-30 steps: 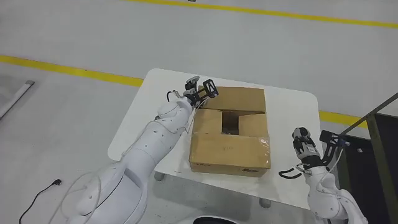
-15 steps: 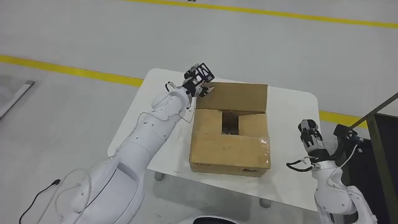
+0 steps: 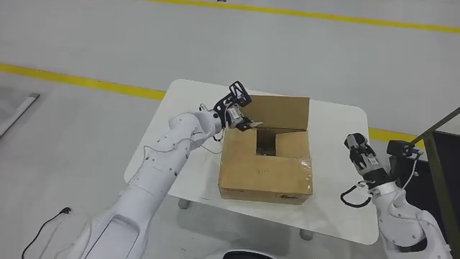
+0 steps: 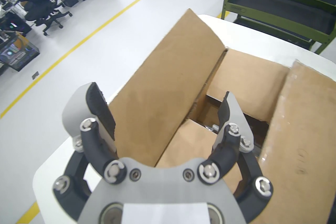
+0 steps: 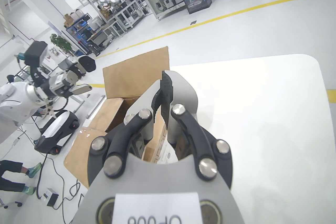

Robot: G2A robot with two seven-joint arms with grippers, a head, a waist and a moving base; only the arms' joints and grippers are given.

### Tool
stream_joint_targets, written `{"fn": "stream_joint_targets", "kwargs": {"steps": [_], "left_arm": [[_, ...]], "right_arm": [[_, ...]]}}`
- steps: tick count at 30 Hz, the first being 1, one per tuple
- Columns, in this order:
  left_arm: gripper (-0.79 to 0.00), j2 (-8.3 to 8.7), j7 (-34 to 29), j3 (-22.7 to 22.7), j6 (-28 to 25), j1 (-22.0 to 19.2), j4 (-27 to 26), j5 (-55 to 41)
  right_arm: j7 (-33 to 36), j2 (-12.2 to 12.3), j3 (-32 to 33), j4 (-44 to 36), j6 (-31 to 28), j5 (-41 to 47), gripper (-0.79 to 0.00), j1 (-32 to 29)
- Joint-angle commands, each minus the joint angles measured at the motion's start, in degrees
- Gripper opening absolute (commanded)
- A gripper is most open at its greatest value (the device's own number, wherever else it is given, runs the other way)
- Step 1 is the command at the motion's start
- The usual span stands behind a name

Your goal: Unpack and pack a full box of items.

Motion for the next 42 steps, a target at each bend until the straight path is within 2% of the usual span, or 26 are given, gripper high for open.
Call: {"fn": "stream_joint_targets", "kwargs": {"steps": [1,6,18,21,28,32,38,42], "left_arm": [[0.000,1.52,-7.0,-2.8,-3.3,5.3,-10.5,-0.9],[0.000,3.67,-19.2,-7.1,-9.0,14.3,-26.0,-6.0],[0.000,3.76,-19.7,-7.4,-9.1,14.8,-26.7,-6.6],[0.000,3.65,-20.1,-6.9,-7.7,15.6,-25.6,-9.4],[0.000,2.77,-34.9,-3.0,-9.9,10.4,-16.2,-26.0],[0.000,2.21,-42.6,-0.6,-9.0,6.6,-11.9,-34.4],[0.000,1.42,-49.1,2.1,-6.3,1.9,-6.1,-43.4],[0.000,1.28,-50.5,3.0,-6.6,0.8,-5.0,-44.2]], "right_arm": [[0.0,0.0,-0.2,0.5,0.2,-0.6,-0.785,0.3],[-0.2,0.0,-1.1,1.3,0.8,-1.6,-0.785,0.7],[-0.3,-0.2,-1.9,1.8,2.4,-1.6,-0.785,0.8],[0.2,-0.1,-2.3,1.5,1.6,-2.9,-0.785,0.7],[0.0,0.4,-1.3,1.9,-1.7,-8.4,-0.785,0.3],[-0.3,0.5,-0.6,2.2,-2.6,-9.5,-0.785,-0.4],[-0.8,0.6,-0.6,2.3,-2.5,-9.8,-0.785,-1.2],[-0.9,0.6,-0.8,2.0,-2.2,-10.1,-0.785,-1.5]]}}
